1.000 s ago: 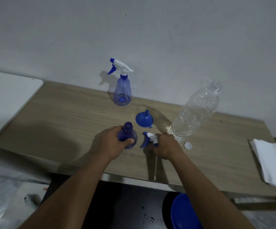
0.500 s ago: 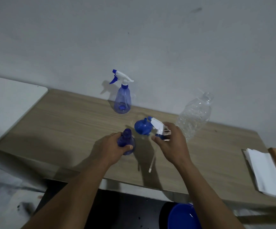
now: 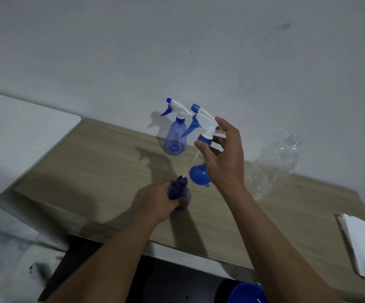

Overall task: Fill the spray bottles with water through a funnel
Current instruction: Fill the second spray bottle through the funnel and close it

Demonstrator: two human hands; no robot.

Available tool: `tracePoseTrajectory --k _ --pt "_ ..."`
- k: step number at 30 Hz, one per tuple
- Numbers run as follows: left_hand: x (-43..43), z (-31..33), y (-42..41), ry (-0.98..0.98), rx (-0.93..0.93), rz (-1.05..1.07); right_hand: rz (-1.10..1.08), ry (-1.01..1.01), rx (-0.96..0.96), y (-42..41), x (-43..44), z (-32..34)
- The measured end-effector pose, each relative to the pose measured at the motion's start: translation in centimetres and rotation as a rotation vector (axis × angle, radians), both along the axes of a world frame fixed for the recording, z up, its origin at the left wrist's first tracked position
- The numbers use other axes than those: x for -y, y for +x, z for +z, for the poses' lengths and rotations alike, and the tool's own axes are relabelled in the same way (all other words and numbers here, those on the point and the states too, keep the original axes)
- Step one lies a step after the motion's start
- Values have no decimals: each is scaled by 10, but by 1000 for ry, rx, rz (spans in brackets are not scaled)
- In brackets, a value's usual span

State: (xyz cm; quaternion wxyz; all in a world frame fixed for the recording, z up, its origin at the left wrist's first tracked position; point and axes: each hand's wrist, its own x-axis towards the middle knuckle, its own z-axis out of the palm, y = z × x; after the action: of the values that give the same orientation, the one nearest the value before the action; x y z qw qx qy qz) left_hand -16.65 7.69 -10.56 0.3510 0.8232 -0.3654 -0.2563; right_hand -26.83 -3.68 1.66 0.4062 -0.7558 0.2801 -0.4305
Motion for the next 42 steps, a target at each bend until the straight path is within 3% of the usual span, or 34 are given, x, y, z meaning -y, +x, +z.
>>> tracePoseTrajectory --k 9,17,26,42 --pt "-3 -1 2 -43 -38 -1 95 14 -52 6 -5 -43" --pt "-8 -10 -3 -187 -73 18 156 39 -263 -10 -13 -90" --pt "-11 -19 -5 -235 -115 29 264 -110 -437 -15 -12 -88" --pt "-12 -18 -4 -242 -154 34 179 -42 -528 -13 -5 -88"
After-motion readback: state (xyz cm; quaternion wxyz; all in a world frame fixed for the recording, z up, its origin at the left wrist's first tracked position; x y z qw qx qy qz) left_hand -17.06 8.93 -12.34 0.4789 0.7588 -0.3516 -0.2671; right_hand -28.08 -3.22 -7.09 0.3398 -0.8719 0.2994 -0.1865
